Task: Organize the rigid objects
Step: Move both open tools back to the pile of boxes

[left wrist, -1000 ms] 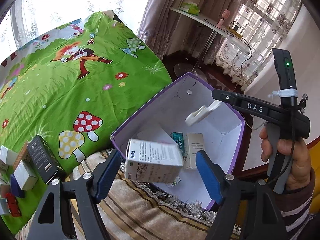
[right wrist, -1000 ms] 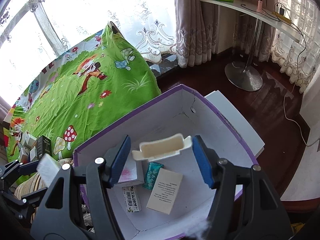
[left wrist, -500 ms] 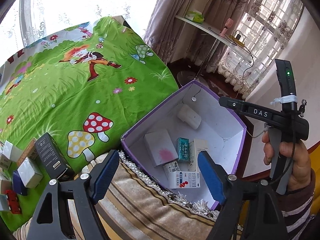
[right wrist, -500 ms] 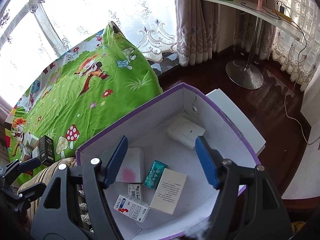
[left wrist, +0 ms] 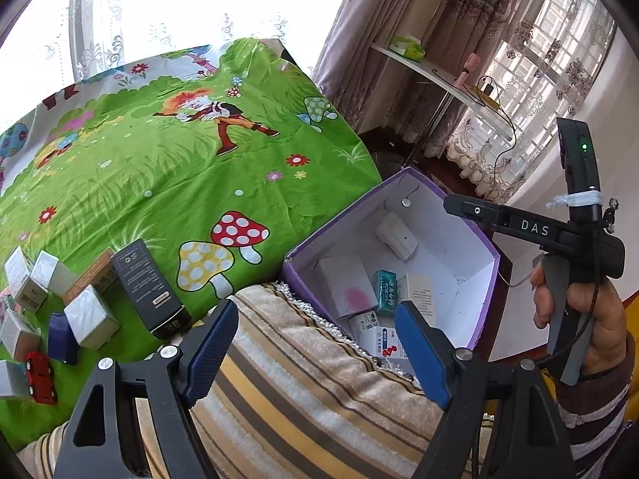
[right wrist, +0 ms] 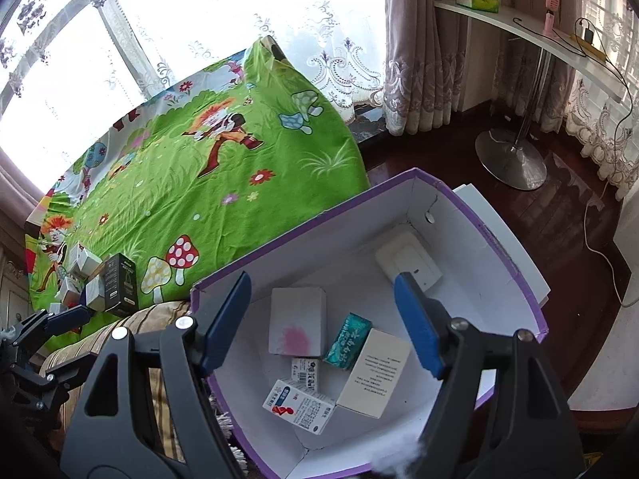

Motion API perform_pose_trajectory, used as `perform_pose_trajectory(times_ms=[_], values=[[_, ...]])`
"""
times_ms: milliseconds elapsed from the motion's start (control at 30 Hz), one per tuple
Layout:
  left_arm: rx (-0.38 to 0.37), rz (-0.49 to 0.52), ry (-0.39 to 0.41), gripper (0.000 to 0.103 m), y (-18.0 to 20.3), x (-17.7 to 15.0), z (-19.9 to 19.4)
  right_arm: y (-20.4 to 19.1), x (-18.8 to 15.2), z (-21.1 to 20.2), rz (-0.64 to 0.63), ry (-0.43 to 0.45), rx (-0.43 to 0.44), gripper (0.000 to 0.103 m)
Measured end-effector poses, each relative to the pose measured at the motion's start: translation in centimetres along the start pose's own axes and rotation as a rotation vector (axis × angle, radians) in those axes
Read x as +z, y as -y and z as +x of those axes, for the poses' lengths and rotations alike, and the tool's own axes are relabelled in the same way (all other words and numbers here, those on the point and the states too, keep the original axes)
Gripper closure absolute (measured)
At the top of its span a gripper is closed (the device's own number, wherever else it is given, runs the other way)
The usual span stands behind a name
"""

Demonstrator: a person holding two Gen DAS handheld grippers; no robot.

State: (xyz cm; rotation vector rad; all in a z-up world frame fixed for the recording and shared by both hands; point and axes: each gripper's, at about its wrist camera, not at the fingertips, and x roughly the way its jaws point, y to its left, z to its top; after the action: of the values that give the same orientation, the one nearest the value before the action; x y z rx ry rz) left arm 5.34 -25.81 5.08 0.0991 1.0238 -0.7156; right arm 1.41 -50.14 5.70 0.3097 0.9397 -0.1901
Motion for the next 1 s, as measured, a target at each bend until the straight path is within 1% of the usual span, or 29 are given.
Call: perform_pose_trajectory(times_ms=[133,600,800,867,1000], values=[[0.018,-0.037,0.024,0.021,-1.9,-0.8,-1.6,-2.5,-0.1,-0.1,-0.051,-0.008,0.021,0.024],[0.089,-0.233,0.081,0.022,-11.4,-4.9,-6.9,-12.9,-1.1,0.4,-0.252,-0.061,0.109,0.024],[0.083,-0.321,0.088,0.022,-15.3,-6.8,-8.3,-17.9,-2.3,1.1,-0.355,-0.091,0.150,0.024],[0.082,-0.353,0.089,0.025,-16.7,-7.4,-8.9,-19.4,-2.8,1.5,-0.384,-0.104,0.164,0.024],[0.068,-0.406,0.094,0.026,-19.2,-8.2,-9.7,-22.0,-3.5,2.1,-0.438,-0.124,0.185,0.024]])
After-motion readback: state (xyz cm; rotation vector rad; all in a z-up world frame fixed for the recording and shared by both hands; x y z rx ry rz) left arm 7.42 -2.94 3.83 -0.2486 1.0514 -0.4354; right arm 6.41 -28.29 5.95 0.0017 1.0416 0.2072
